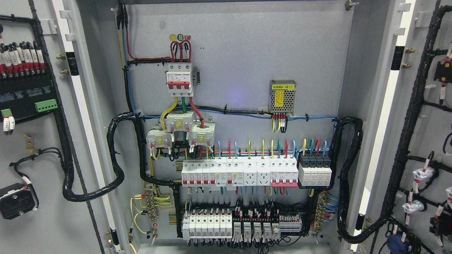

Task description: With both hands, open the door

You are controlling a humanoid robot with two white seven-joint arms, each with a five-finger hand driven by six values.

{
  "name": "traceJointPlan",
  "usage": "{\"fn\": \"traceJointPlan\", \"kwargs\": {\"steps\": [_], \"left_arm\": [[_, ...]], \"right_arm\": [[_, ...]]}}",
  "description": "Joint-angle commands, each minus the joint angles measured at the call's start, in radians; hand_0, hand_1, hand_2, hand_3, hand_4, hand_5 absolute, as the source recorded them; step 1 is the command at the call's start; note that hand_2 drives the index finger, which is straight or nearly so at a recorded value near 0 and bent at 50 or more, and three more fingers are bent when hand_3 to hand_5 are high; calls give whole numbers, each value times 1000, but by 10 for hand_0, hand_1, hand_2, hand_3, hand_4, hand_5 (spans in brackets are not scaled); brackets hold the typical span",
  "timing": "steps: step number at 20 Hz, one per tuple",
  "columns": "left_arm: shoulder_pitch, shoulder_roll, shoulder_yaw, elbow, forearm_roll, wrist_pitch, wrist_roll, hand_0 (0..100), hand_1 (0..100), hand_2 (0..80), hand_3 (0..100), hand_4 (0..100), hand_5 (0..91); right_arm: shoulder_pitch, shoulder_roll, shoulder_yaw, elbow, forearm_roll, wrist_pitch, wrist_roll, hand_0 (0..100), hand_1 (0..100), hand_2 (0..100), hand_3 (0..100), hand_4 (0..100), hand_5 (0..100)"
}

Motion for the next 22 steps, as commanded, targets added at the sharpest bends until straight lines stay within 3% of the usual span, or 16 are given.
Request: {"fn": "traceJointPlan", "kwargs": {"steps": [1, 15, 22], "left_arm": [[-56, 1, -41, 96, -4, 18, -3, 0, 0, 0, 0, 43, 0], [-244, 2, -84, 304, -4, 61, -5, 0, 0, 0, 0, 43, 0], [-256, 2, -95, 310, -6, 61, -6, 0, 0, 0, 0, 43, 0]], "right_arm": [[-5, -31, -1, 38, -9, 0, 7, 0, 0, 0, 0, 0, 0], [-7, -45, 1, 45, -73, 2, 28, 0, 0, 0, 0, 0, 0], [-22, -46, 2, 61, -75, 2, 28, 0, 0, 0, 0, 0, 0]]}}
